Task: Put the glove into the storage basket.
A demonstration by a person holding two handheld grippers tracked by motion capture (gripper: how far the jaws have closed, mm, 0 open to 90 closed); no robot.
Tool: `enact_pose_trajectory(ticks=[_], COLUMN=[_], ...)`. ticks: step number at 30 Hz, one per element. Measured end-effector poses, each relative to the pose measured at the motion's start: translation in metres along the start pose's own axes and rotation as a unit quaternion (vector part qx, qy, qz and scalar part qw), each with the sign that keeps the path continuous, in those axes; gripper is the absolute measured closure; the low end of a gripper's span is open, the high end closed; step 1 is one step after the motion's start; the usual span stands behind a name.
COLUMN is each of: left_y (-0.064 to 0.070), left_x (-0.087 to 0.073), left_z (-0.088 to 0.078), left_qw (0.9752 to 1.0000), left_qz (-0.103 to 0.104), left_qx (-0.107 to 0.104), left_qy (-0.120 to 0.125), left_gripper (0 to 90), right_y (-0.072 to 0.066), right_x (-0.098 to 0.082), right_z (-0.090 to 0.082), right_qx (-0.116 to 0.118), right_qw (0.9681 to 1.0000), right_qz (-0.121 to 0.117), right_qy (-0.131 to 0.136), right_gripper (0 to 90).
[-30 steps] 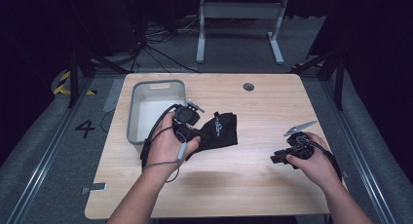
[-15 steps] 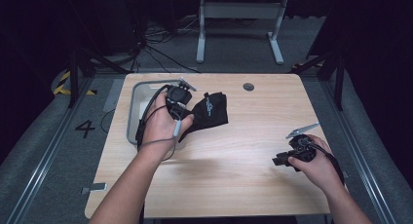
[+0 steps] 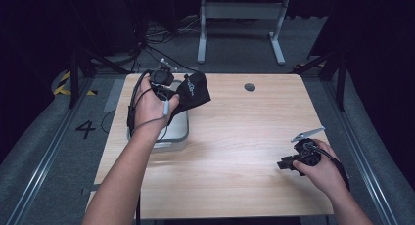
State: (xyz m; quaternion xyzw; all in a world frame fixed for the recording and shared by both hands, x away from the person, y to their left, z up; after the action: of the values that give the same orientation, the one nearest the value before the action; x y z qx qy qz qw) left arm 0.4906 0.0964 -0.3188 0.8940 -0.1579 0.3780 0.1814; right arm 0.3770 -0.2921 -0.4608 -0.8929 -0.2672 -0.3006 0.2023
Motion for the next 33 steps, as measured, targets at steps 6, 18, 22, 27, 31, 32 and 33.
enact_pose_trajectory(ticks=[6, 18, 22, 27, 31, 32, 33], left_y=[-0.023, -0.06, -0.071, -0.082, -0.089, -0.091, -0.094], left_x=[-0.009, -0.027, -0.031, -0.039, -0.046, -0.049, -0.051], left_z=[0.015, 0.029, 0.034, 0.043, 0.053, 0.055, 0.057], left_qw=[0.9992, 0.9939, 0.9902, 0.9871, 0.985, 0.9839, 0.9829], left_qz=[-0.008, -0.077, -0.099, -0.118, -0.13, -0.136, -0.14], left_qx=[0.032, 0.07, 0.088, 0.096, 0.097, 0.099, 0.101], left_qy=[-0.023, -0.038, -0.042, -0.051, -0.06, -0.061, -0.065], left_gripper=[67.2, 67.0, 66.9, 66.8, 66.8, 66.8, 66.7], right_y=[0.001, -0.004, -0.006, -0.007, -0.007, -0.006, -0.006], right_x=[-0.003, -0.001, 0.002, 0.004, 0.005, 0.005, 0.005], right_z=[-0.002, 0.003, 0.005, 0.008, 0.008, 0.009, 0.009], right_qx=[-0.003, 0.001, 0.004, 0.005, 0.005, 0.005, 0.005], right_qw=[1.0, 1.0, 1.0, 0.9999, 0.9999, 0.9999, 0.9999], right_qz=[0.004, -0.003, -0.005, -0.011, -0.009, -0.011, -0.01], right_qy=[-0.001, -0.004, -0.004, -0.005, -0.005, -0.005, -0.005], right_gripper=[66.7, 65.5, 65.0, 64.1, 63.8, 63.8, 63.7])
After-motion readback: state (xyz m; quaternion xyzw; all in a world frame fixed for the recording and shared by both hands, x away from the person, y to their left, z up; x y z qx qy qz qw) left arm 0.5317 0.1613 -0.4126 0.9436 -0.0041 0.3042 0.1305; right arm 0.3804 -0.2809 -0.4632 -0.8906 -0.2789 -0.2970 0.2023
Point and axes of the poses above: each handheld gripper's, and its own axes: z roughly forward along the jaws, x roughly out of its top, y roughly to its right, the point moved 6 cm from there along z, roughly forward along the jaws, and after that the axes turned 13 degrees about y, right-handed, at the moved point
